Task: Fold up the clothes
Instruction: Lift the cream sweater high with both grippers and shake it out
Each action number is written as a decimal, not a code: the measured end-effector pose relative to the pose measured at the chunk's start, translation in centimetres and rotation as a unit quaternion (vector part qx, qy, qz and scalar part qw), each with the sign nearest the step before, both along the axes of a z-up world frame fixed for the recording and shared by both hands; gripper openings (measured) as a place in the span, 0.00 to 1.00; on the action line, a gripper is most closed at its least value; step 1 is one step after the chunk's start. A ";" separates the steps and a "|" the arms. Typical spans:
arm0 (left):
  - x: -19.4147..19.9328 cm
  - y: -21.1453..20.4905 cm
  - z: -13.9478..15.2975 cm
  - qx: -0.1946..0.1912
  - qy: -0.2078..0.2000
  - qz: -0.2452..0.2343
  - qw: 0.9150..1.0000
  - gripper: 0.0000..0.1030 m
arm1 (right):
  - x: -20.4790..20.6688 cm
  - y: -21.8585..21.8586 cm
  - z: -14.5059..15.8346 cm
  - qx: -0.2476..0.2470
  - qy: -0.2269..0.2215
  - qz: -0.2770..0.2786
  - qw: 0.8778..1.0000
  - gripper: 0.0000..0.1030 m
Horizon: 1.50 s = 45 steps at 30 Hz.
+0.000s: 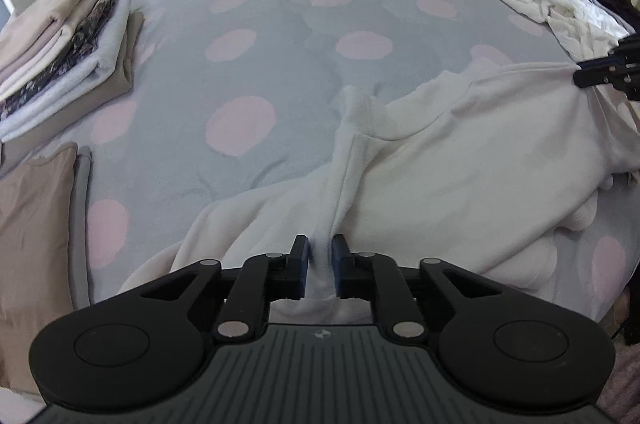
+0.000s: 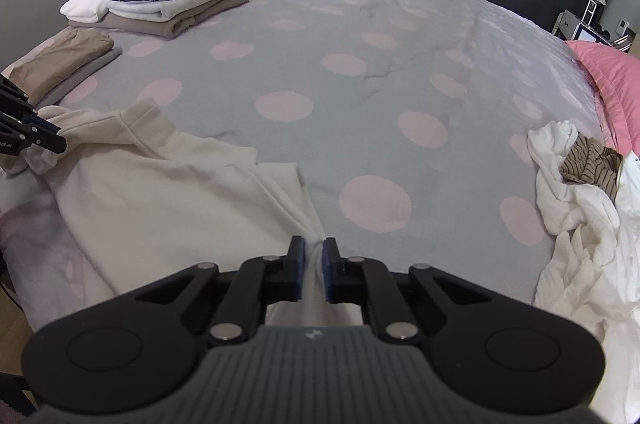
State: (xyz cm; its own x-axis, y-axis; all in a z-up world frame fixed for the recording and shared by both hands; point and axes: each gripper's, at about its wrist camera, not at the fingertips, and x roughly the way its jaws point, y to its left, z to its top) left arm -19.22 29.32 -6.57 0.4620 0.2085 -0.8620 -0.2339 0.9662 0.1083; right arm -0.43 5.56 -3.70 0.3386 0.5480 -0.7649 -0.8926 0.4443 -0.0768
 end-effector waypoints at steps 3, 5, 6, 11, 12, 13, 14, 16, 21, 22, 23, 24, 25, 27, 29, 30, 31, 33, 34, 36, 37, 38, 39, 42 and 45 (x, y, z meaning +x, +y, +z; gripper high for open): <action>0.0 -1.9 -0.6 0.045 -0.002 -0.028 0.999 0.42 | -0.6 -0.2 -0.5 -0.008 -0.003 -0.004 1.000 0.10; 0.1 -3.1 -1.0 0.074 -0.003 -0.041 0.996 0.44 | -0.8 -0.4 -0.8 -0.013 -0.005 -0.006 1.000 0.10; 0.3 -3.5 -1.3 0.085 -0.002 -0.041 0.995 0.44 | -0.8 -0.5 -0.9 -0.014 -0.006 -0.008 1.000 0.10; 1.4 -3.8 -2.2 0.104 -0.004 0.011 0.995 0.43 | -0.6 -0.9 -0.9 -0.009 -0.005 -0.018 1.000 0.10; 1.6 -3.8 -2.5 0.106 0.001 0.021 0.994 0.41 | -0.6 -1.0 -0.9 -0.007 -0.005 -0.019 1.000 0.10; 1.7 -3.7 -2.8 0.107 0.006 0.028 0.994 0.39 | -0.7 -1.1 -0.9 -0.007 -0.007 -0.018 1.000 0.10; 1.7 -3.6 -2.9 0.104 0.007 0.030 0.994 0.32 | -0.8 -1.1 -0.8 -0.007 -0.009 -0.018 1.000 0.10; 1.5 -3.4 -2.9 0.098 0.006 0.033 0.995 0.25 | -0.9 -1.2 -0.8 -0.006 -0.012 -0.017 1.000 0.10; 0.7 -2.0 -1.3 0.077 -0.016 0.063 0.995 0.05 | -1.2 -1.6 -0.3 -0.003 -0.030 -0.020 0.999 0.09; 0.4 -1.6 -0.7 0.075 -0.023 0.069 0.995 0.05 | -1.3 -1.7 -0.1 -0.003 -0.036 -0.023 0.999 0.09; 0.2 -1.3 0.1 0.076 -0.030 0.074 0.994 0.04 | -1.5 -1.7 0.2 -0.004 -0.043 -0.025 0.999 0.09; 0.0 -1.0 0.9 0.080 -0.039 0.079 0.993 0.04 | -1.7 -1.8 0.5 -0.004 -0.054 -0.028 0.998 0.09; -0.3 -0.6 1.9 0.083 -0.052 0.085 0.992 0.04 | -1.9 -1.9 0.9 -0.005 -0.065 -0.032 0.997 0.09; -0.8 0.2 4.2 0.090 -0.079 0.097 0.988 0.04 | -2.6 -2.0 1.8 -0.005 -0.095 -0.039 0.995 0.08; -1.3 0.9 6.8 0.097 -0.110 0.108 0.983 0.04 | -3.3 -2.2 3.2 0.001 -0.126 -0.051 0.991 0.07; -1.5 1.3 8.3 0.102 -0.125 0.111 0.981 0.04 | -3.7 -2.4 4.2 0.007 -0.142 -0.059 0.988 0.07; -1.7 1.5 9.9 0.106 -0.139 0.111 0.978 0.04 | -4.1 -2.7 5.4 0.018 -0.156 -0.069 0.985 0.07; -2.1 1.8 13.1 0.113 -0.163 0.106 0.974 0.04 | -4.7 -3.6 8.1 0.042 -0.181 -0.085 0.979 0.07; -2.2 1.8 14.8 0.119 -0.175 0.102 0.972 0.04 | -5.1 -4.0 9.7 0.053 -0.198 -0.090 0.975 0.07; -2.2 1.4 18.5 0.135 -0.199 0.086 0.967 0.04 | -6.0 -4.8 13.1 0.075 -0.238 -0.098 0.963 0.07; -2.3 1.2 20.3 0.144 -0.213 0.080 0.963 0.04 | -6.6 -5.1 14.8 0.085 -0.258 -0.103 0.957 0.07; -2.7 0.7 22.0 0.151 -0.231 0.075 0.958 0.04 | -7.1 -5.5 16.5 0.096 -0.278 -0.108 0.950 0.07; -3.0 0.3 23.7 0.159 -0.249 0.071 0.953 0.04 | -7.8 -5.8 18.2 0.108 -0.299 -0.113 0.942 0.07; -4.0 -1.0 28.9 0.181 -0.302 0.058 0.934 0.02 | -10.1 -7.0 23.1 0.142 -0.369 -0.132 0.909 0.07; -5.8 -2.3 33.0 0.178 -0.356 0.049 0.916 0.02 | -12.4 -8.7 27.2 0.177 -0.420 -0.151 0.877 0.07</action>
State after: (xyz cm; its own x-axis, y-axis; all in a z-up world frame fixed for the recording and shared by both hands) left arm -25.04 27.01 26.44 0.8452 0.4877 -0.2188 -0.4508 0.8703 0.1985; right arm -12.82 -3.12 23.54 0.8717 0.4894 0.0246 -0.4247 0.7796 -0.4603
